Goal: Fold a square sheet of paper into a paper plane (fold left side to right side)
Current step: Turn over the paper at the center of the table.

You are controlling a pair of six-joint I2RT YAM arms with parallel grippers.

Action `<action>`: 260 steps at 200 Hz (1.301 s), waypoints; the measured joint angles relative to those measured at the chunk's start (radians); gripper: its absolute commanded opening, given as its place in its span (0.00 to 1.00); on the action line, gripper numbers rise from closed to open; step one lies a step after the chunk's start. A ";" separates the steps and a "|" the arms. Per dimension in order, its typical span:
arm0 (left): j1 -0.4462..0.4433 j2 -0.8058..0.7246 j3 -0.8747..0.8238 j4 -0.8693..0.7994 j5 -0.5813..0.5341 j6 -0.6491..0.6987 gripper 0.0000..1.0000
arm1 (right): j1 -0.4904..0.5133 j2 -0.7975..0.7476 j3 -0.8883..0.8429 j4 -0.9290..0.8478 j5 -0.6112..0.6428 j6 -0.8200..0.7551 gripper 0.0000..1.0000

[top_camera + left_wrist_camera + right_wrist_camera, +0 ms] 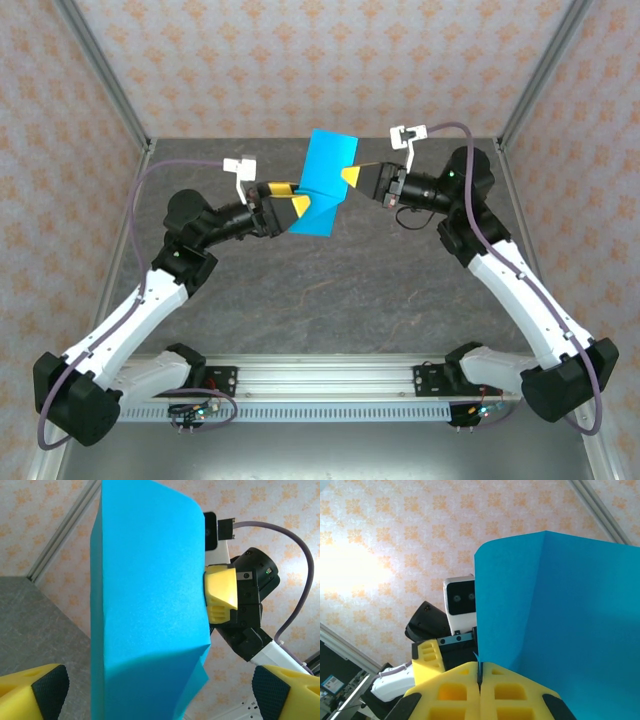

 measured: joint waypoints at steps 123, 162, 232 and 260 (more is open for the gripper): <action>-0.021 0.000 0.000 0.016 0.018 0.014 0.33 | 0.018 -0.010 0.001 0.071 -0.005 0.052 0.00; -0.023 -0.002 0.000 0.017 0.016 0.019 0.12 | 0.018 -0.042 -0.006 0.055 0.005 0.032 0.07; -0.074 -0.048 0.016 -0.223 -0.104 0.212 0.04 | 0.022 -0.100 -0.017 -0.285 0.242 -0.185 0.59; -0.117 -0.075 0.022 -0.414 -0.262 0.342 0.00 | 0.022 -0.163 -0.016 -0.513 0.583 -0.283 0.70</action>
